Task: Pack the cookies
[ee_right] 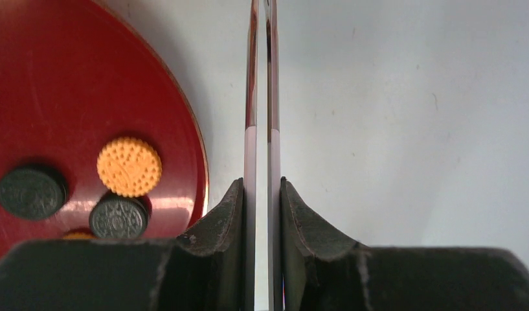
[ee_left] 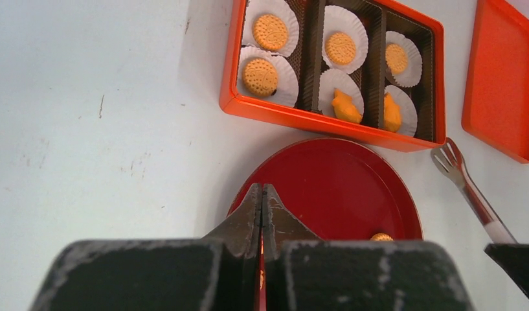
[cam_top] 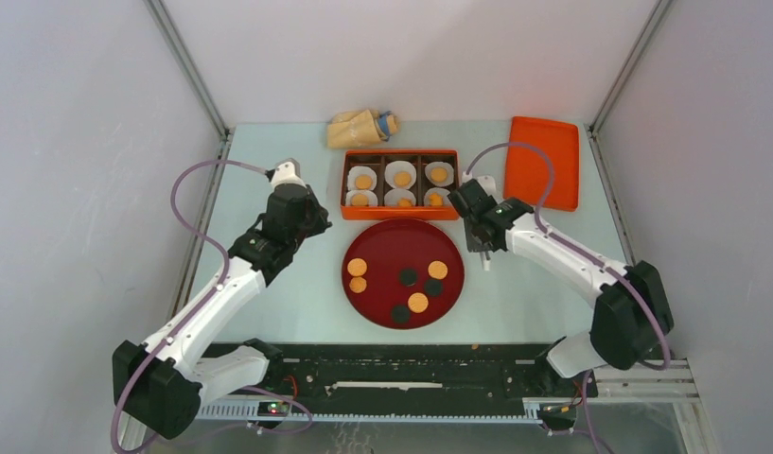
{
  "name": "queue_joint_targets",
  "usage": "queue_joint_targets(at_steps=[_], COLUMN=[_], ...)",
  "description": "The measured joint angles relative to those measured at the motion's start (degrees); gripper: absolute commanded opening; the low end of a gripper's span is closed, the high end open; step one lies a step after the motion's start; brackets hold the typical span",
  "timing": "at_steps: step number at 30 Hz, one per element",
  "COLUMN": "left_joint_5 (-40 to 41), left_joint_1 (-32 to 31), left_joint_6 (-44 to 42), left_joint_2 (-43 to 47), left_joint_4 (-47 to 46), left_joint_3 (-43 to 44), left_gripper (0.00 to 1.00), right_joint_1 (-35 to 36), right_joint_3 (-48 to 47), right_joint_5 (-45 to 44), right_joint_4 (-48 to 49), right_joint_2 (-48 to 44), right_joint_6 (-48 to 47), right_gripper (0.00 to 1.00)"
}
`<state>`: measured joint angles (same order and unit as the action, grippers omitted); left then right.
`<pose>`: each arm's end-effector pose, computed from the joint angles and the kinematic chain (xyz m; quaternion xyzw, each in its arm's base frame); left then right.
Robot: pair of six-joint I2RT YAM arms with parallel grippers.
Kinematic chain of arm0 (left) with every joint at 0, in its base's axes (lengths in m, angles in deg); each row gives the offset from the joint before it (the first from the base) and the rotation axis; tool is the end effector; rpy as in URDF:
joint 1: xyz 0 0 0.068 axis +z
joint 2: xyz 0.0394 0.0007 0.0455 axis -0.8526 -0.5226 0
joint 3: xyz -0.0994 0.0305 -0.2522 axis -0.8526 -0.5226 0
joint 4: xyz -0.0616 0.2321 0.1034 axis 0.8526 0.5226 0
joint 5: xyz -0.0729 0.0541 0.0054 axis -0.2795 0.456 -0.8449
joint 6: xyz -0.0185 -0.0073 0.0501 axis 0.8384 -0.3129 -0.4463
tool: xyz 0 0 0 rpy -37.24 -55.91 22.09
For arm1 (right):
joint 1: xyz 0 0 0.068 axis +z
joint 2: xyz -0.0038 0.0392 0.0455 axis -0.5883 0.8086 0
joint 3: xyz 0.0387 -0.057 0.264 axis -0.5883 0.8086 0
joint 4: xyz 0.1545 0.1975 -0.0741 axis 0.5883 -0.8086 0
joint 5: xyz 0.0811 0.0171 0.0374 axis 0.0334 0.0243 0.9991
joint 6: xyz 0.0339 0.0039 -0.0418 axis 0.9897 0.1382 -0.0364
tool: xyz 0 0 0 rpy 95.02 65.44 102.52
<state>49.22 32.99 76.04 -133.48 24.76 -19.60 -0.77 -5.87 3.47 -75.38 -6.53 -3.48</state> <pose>0.2174 -0.0929 0.3011 -0.1357 0.8505 -0.1442 0.4872 0.2400 0.1516 0.2582 -0.0642 0.9534 -0.0824 0.2829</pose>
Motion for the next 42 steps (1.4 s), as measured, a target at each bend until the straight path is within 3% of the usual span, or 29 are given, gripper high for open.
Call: queue_joint_targets(at_steps=[9, 16, 28, 35, 42], left_joint_5=[0.1, 0.0, -0.4, -1.6, -2.7], left_joint_1=[-0.2, -0.2, -0.2, -0.3, -0.4], left_joint_6=[0.0, 0.0, 0.0, 0.0, 0.0], left_joint_2=[0.0, -1.3, -3.1, -3.6, -4.3], left_joint_4=[-0.4, -0.6, -1.0, -1.4, -2.2], left_joint_3=[0.0, 0.0, 0.0, 0.0, 0.0], left_gripper=[0.00, 0.00, 0.00, 0.00, 0.00], right_joint_1=[-8.8, -11.4, -11.7, -11.7, -15.7], right_joint_3=[-4.3, -8.4, -9.7, -11.6, -31.0], right_joint_5=[4.0, 7.3, 6.9, 6.8, 4.8], right_joint_4=[9.9, 10.4, 4.5, -1.3, -6.6], right_joint_2=[12.7, 24.2, 26.6, 23.8, 25.5], right_joint_6=[-2.1, -1.9, 1.4, 0.9, 0.5], right_gripper=[0.15, 0.24, 0.71, 0.71, 0.63])
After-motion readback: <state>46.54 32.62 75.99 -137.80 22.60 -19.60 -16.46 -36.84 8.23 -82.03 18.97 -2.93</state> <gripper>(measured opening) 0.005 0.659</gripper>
